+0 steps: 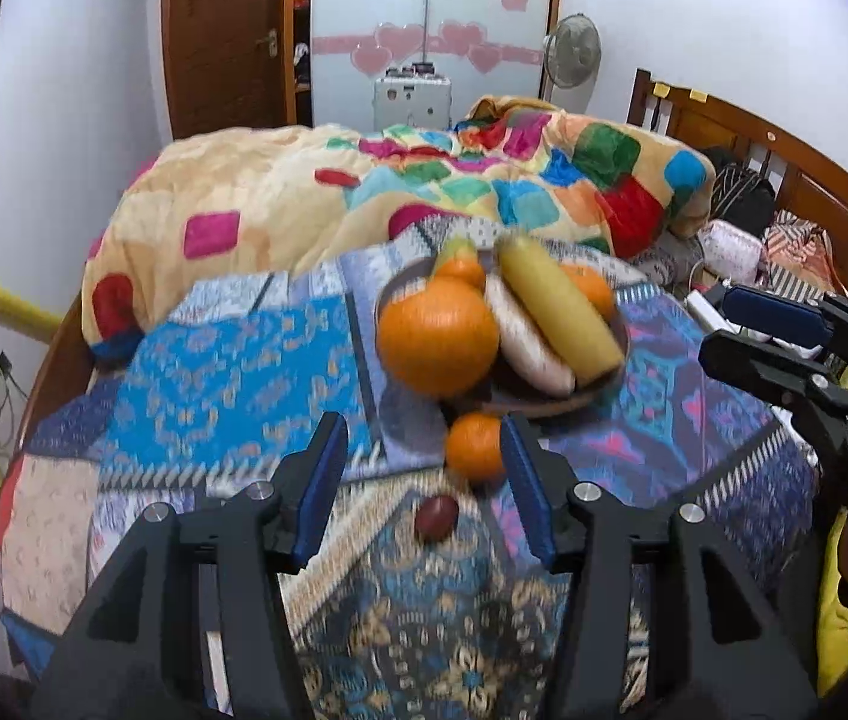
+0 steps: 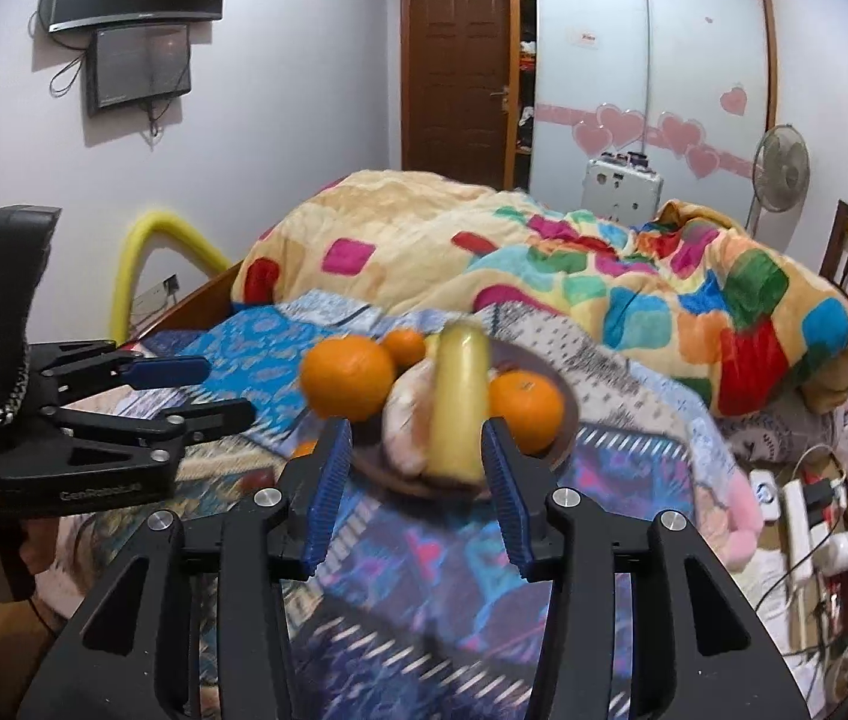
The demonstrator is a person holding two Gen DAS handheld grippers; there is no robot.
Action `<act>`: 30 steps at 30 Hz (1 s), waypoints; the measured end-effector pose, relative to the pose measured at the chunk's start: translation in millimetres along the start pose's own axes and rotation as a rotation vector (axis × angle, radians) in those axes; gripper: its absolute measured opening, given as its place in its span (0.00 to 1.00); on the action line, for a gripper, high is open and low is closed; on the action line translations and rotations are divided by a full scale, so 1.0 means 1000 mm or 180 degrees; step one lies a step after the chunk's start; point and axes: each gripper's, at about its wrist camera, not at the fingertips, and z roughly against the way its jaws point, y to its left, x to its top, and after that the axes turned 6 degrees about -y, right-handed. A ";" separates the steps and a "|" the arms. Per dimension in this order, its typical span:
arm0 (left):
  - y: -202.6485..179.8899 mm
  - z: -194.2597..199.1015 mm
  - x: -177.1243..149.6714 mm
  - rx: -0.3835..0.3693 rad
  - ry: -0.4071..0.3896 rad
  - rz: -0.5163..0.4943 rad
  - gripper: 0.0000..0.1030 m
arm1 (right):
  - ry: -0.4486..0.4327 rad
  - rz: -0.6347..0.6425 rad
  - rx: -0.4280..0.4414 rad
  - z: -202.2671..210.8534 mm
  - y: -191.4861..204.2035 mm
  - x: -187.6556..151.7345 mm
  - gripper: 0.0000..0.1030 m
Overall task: Organize fruits
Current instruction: 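Grasp a second dark red date with the left tool while the right tool approaches a small mandarin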
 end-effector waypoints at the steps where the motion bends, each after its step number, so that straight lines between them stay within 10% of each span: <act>1: 0.000 -0.001 -0.006 0.0001 0.0040 0.0009 0.51 | 0.0028 -0.0021 0.0032 -0.001 0.002 -0.004 0.41; 13: 0.003 -0.027 -0.046 0.0002 0.0349 -0.0049 0.51 | 0.0334 -0.0078 0.0135 -0.023 0.008 -0.042 0.41; 30: 0.012 -0.033 -0.044 -0.0054 0.0272 0.0014 0.17 | 0.0508 -0.0058 0.0287 -0.051 0.018 -0.043 0.41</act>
